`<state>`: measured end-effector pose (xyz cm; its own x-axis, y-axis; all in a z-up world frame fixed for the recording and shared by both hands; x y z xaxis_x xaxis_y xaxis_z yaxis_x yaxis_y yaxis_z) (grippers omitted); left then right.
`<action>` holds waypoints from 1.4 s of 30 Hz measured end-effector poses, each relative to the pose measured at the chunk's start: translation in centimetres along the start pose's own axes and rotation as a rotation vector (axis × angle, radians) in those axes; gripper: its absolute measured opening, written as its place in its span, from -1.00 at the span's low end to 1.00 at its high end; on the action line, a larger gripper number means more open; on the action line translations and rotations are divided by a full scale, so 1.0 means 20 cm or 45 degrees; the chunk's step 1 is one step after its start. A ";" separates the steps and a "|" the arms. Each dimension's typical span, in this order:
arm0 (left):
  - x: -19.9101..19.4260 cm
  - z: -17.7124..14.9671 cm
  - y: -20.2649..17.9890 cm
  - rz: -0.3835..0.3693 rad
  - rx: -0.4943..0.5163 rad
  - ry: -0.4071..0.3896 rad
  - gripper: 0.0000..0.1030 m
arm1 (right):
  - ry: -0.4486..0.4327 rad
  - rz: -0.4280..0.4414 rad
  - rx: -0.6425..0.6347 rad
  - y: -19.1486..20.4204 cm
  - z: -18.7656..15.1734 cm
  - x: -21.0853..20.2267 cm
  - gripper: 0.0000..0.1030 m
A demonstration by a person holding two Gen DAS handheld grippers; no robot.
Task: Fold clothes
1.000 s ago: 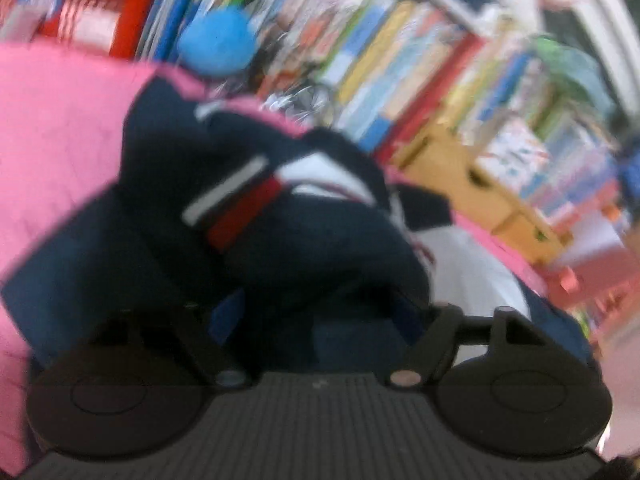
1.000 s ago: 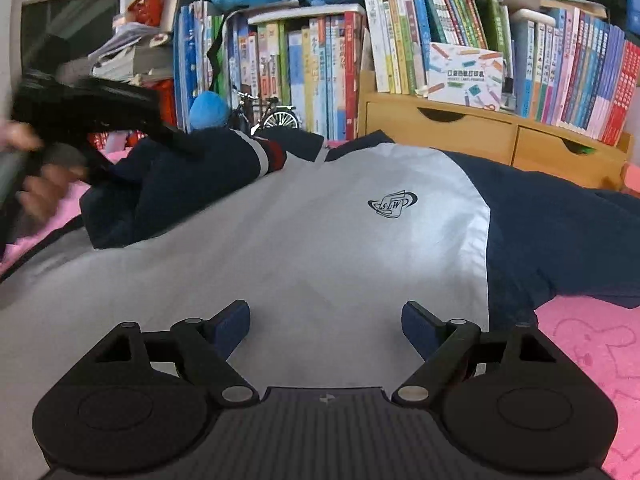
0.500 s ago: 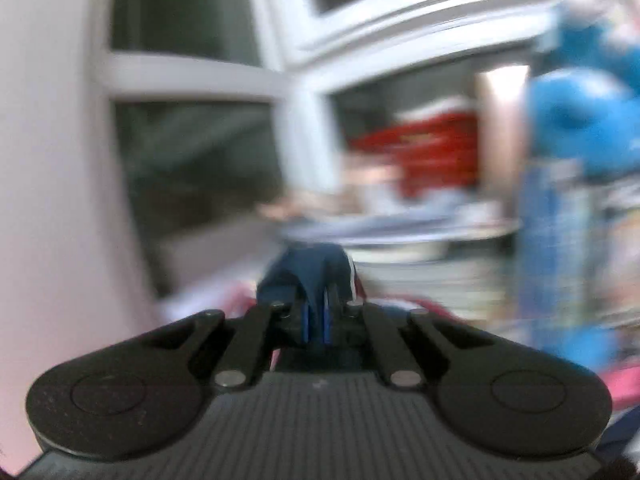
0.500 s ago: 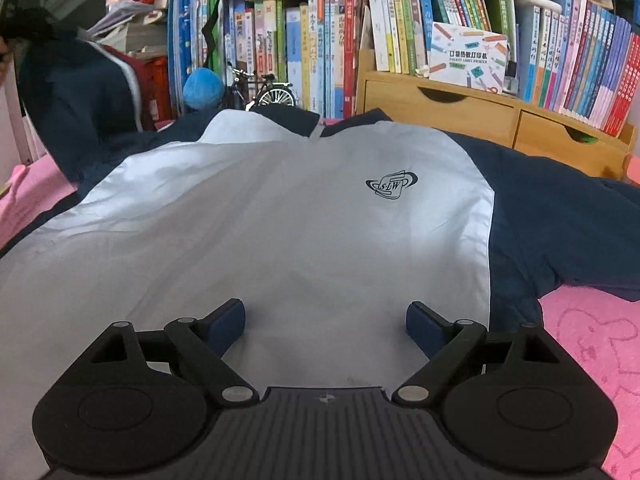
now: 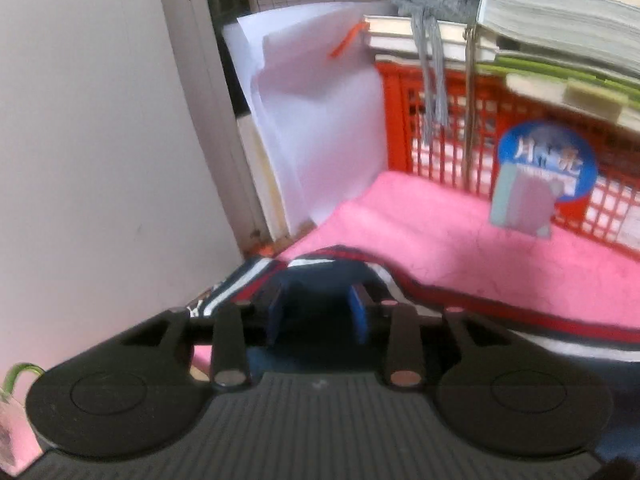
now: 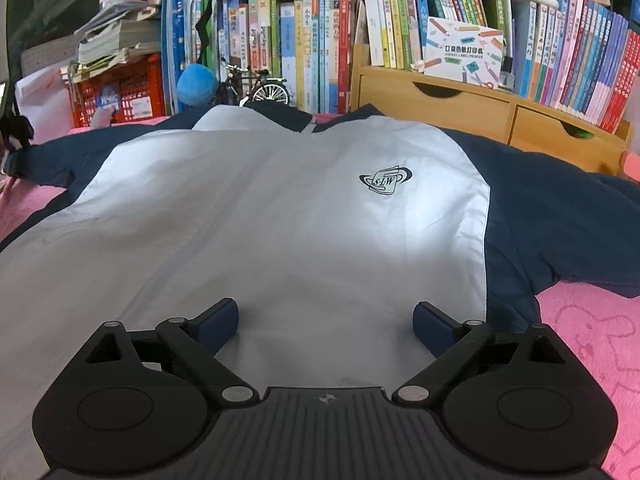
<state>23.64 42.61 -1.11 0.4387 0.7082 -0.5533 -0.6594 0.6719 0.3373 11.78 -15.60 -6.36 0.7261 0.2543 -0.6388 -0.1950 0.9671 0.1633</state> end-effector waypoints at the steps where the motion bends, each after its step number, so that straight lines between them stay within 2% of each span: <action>1: -0.03 0.00 0.00 -0.015 -0.011 -0.034 -0.09 | 0.001 0.001 0.001 0.00 0.00 0.00 0.85; 3: -0.11 0.00 0.00 -0.089 -0.036 -0.096 0.05 | 0.001 0.001 0.000 0.00 0.00 0.00 0.86; 8: -0.40 -0.17 -0.10 -0.423 0.045 -0.247 0.06 | 0.000 0.000 0.000 0.00 0.00 0.00 0.86; 9: -0.43 -0.21 -0.13 -0.482 0.079 -0.250 0.06 | 0.000 0.000 0.000 0.00 0.00 0.00 0.86; 11: -0.43 -0.28 -0.20 -0.532 0.148 -0.237 0.08 | 0.000 -0.001 -0.001 0.00 0.00 0.00 0.86; 15: -0.18 -0.23 -0.17 -0.381 0.073 -0.083 0.06 | -0.001 -0.006 -0.003 0.00 0.00 0.00 0.87; 17: -0.05 -0.20 -0.16 -0.296 0.039 -0.006 0.13 | -0.001 -0.010 -0.003 0.00 0.00 0.00 0.90; 18: 0.02 -0.15 -0.14 -0.198 0.042 0.032 0.15 | 0.000 -0.012 -0.001 0.00 0.00 0.01 0.91; 19: 0.07 -0.10 -0.13 -0.065 0.049 0.090 0.10 | 0.001 -0.015 0.001 0.00 0.00 0.01 0.93; 20: 0.12 -0.05 -0.13 0.052 0.051 0.142 -0.04 | 0.001 -0.018 0.003 0.00 0.00 0.01 0.94; 21: 0.10 -0.02 -0.13 0.089 0.027 0.162 -0.25 | 0.002 -0.020 0.004 0.00 0.00 0.01 0.95; 22: 0.07 0.01 -0.14 0.093 0.006 0.160 -0.28 | 0.002 -0.021 0.005 0.00 0.00 0.01 0.95; 25: -0.29 -0.02 -0.22 -0.390 -0.005 -0.173 -0.26 | 0.004 -0.022 0.008 0.00 0.00 0.01 0.96; 26: -0.42 -0.05 -0.28 -0.532 0.070 -0.236 -0.26 | 0.005 -0.023 0.009 0.00 0.00 0.01 0.98; 27: -0.56 -0.09 -0.36 -0.692 0.166 -0.281 -0.26 | 0.006 -0.023 0.012 -0.01 0.01 0.01 0.99; 29: -0.79 -0.19 -0.54 -0.982 0.312 -0.304 -0.24 | 0.007 -0.024 0.014 0.00 0.01 0.01 0.99; 31: -1.00 -0.30 -0.73 -1.226 0.461 -0.317 -0.23 | 0.007 -0.025 0.014 0.00 0.01 0.01 0.99; 33: -1.09 -0.39 -0.90 -1.296 0.624 -0.355 -0.22 | 0.007 -0.025 0.015 -0.01 0.01 0.01 0.99; 36: -1.04 -0.48 -1.09 -1.162 0.837 -0.359 -0.20 | 0.008 -0.024 0.016 -0.01 0.01 0.01 0.99; 37: -0.98 -0.47 -1.10 -1.050 0.844 -0.399 -0.09 | 0.008 -0.023 0.016 -0.01 0.01 0.01 0.99; 39: -0.85 -0.45 -1.13 -0.810 0.854 -0.464 -0.06 | 0.008 -0.022 0.017 -0.01 0.01 0.01 0.99; 40: -0.78 -0.41 -1.13 -0.611 0.857 -0.436 -0.07 | 0.009 -0.021 0.017 -0.01 0.01 0.01 0.99; 41: -0.70 -0.37 -1.13 -0.434 0.849 -0.401 -0.13 | 0.009 -0.020 0.018 -0.01 0.01 0.01 0.99; 42: -0.66 -0.33 -1.12 -0.359 0.802 -0.335 -0.37 | 0.009 -0.020 0.018 -0.02 0.01 0.01 0.99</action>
<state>28.56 16.73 -6.32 0.7237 0.4654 -0.5095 -0.0590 0.7774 0.6262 12.14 -15.82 -6.48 0.7242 0.2393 -0.6467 -0.1745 0.9709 0.1639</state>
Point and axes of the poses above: each gripper's, at about its wrist camera, not at the fingertips, and x roughly the way its jaws point, y to its left, z to its top, the point moved 2 cm from there along x, roughly the way its jaws point, and after that the axes turned 12 degrees about x, right-handed, at the moved point
